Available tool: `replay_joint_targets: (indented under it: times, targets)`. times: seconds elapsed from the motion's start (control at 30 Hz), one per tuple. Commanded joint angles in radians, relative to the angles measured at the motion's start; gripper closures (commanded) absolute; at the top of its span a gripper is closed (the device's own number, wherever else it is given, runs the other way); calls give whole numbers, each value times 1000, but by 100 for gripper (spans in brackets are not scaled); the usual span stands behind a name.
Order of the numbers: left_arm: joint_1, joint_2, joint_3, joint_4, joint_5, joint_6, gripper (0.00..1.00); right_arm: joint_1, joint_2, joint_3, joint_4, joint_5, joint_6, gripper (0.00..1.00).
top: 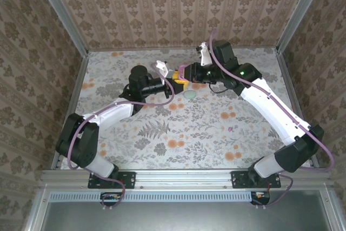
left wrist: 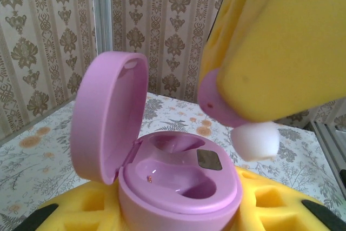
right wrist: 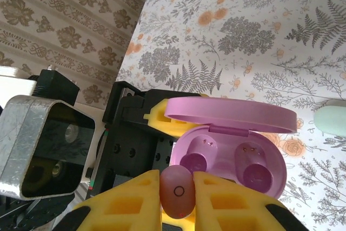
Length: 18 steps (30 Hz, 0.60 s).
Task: Insert wireless bluetooth earbuds into charging case
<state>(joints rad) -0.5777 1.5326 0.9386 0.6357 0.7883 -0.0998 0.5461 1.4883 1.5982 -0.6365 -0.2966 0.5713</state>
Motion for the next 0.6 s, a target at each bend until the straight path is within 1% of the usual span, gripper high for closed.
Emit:
replay_joint_targets:
  times: [0.0, 0.3, 0.57]
  targets:
    - [-8, -5, 23, 15, 14, 23, 70, 9, 13, 35, -31, 35, -29, 80]
    - [-8, -7, 28, 15, 17, 26, 69, 17, 38, 51, -63, 63, -42, 80]
    - [-8, -8, 28, 15, 20, 24, 70, 20, 52, 54, -47, 75, -33, 80]
